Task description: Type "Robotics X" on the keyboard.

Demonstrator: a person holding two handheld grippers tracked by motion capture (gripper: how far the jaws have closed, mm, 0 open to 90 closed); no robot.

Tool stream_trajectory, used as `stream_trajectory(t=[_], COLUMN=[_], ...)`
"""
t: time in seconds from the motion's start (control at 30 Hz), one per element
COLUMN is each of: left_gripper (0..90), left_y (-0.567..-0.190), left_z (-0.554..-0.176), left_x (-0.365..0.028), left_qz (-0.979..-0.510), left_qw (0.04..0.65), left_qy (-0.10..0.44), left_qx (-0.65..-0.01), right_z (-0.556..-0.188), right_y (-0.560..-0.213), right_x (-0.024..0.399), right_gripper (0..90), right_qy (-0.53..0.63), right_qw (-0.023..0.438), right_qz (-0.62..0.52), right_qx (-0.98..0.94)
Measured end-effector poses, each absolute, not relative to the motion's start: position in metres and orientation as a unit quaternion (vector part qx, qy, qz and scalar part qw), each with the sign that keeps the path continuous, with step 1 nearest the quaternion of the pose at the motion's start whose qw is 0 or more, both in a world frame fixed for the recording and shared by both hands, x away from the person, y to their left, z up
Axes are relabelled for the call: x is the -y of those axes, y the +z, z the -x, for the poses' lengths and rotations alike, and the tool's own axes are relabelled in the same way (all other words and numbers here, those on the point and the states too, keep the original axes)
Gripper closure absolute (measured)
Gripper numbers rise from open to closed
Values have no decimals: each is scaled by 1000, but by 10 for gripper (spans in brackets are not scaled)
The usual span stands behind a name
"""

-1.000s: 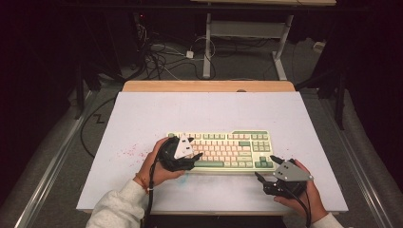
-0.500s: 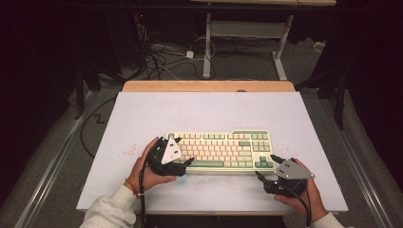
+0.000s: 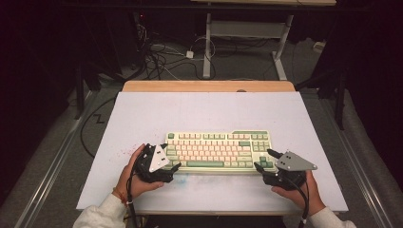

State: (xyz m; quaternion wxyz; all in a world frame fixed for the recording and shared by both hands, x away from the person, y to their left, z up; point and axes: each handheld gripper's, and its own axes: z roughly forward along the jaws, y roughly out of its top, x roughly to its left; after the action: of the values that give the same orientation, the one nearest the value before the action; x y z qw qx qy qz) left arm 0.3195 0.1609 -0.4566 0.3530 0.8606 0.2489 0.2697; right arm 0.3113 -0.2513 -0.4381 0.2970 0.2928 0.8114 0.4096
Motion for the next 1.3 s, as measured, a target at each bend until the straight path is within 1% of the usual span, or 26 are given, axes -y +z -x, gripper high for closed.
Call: stream_trajectory(t=[0.07,0.33,0.4,0.53,0.63,0.9,1.3], left_gripper=[192,183,182,182,182,182,182], left_y=[-461,-469,-469,-470,-470,-472,-475], left_z=[-315,-309,-308,-309,-310,-308,-306], left_x=[-164,-173,-174,-174,-174,-170,-169], left_qz=[-862,-865,-866,-867,-867,-872,-876], left_qw=[348,339,339,334,335,330,322], left_qy=[267,259,257,257,257,254,254], left_qx=[-252,-265,-263,-265,-264,-258,-254], right_z=[-315,-331,-336,-345,-352,-369,-390], right_y=[-436,-431,-431,-431,-433,-438,-449], right_x=[250,231,224,207,195,170,148], right_gripper=[410,714,790,869,900,900,900], right_qy=[417,409,409,401,394,380,356], right_qw=[292,266,251,240,234,221,211], right_qz=[-291,-280,-278,-263,-252,-244,-249], right_qx=[-810,-827,-832,-844,-853,-865,-876])
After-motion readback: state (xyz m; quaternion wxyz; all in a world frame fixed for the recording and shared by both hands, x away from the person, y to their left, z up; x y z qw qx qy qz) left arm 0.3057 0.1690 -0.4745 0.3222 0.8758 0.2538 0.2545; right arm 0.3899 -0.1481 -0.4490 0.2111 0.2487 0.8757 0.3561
